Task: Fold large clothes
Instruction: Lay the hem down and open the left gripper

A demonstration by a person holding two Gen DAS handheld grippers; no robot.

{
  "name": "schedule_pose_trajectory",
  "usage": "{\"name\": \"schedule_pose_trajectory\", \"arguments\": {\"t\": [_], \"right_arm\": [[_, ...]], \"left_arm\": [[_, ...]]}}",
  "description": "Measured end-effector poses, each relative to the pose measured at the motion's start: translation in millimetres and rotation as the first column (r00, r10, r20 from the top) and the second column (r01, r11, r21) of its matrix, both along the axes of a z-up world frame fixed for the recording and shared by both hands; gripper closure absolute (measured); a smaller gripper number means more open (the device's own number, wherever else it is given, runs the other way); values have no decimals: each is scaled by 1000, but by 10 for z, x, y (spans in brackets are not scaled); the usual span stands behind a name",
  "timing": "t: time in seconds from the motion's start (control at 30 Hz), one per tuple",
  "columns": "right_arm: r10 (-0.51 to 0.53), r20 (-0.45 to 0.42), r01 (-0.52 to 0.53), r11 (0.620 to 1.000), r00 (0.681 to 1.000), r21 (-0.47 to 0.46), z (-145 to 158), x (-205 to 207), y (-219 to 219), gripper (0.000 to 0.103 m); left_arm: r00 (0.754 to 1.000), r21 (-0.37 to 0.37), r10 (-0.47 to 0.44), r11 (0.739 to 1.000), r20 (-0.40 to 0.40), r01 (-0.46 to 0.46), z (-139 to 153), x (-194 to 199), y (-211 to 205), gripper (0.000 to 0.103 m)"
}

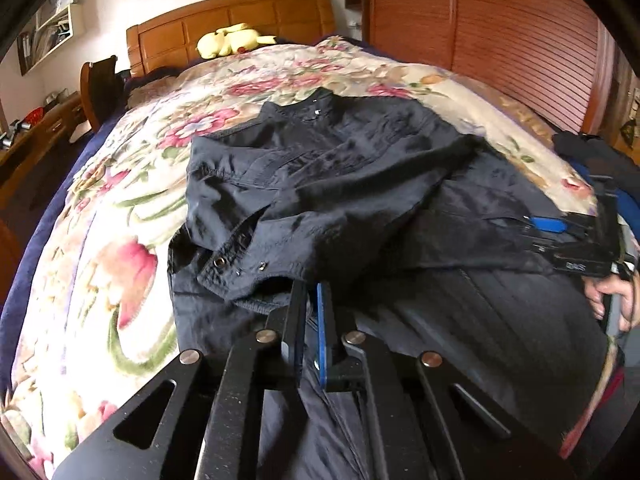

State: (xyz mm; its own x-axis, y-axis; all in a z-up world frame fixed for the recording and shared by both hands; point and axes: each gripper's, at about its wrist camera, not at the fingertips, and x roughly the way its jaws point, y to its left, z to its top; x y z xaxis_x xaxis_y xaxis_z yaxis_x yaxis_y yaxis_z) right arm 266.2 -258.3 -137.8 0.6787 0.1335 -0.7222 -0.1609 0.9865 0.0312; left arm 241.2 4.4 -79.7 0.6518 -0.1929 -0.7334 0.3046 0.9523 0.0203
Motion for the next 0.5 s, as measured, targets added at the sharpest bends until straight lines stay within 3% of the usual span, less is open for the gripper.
{"name": "schedule_pose_trajectory", "arguments": {"t": [0.07,0.13,0.27,0.33,0.5], "right_arm": [[0,0,0,1000,1000,0,0,0,1,41],[0,0,0,1000,1000,-1,0,-1,1,41],[0,1,0,1000,1000,-1,1,0,2,41],[0,1,0,1000,1000,-3,-1,2,-1,41],[0,1,0,1000,1000,-3,-1,2,2,41]], "left_arm": [[1000,-15,-6,1000,5,6,30,-62,18,64],[999,-14,13,1000,32,-13,60,-145,74,60],[995,5,64,998,79,-65,88,-304,212,32],[994,3,76,997,72,-76,73,-364,287,23],[992,30,119,992,50,-121,-15,-519,477,23]]}}
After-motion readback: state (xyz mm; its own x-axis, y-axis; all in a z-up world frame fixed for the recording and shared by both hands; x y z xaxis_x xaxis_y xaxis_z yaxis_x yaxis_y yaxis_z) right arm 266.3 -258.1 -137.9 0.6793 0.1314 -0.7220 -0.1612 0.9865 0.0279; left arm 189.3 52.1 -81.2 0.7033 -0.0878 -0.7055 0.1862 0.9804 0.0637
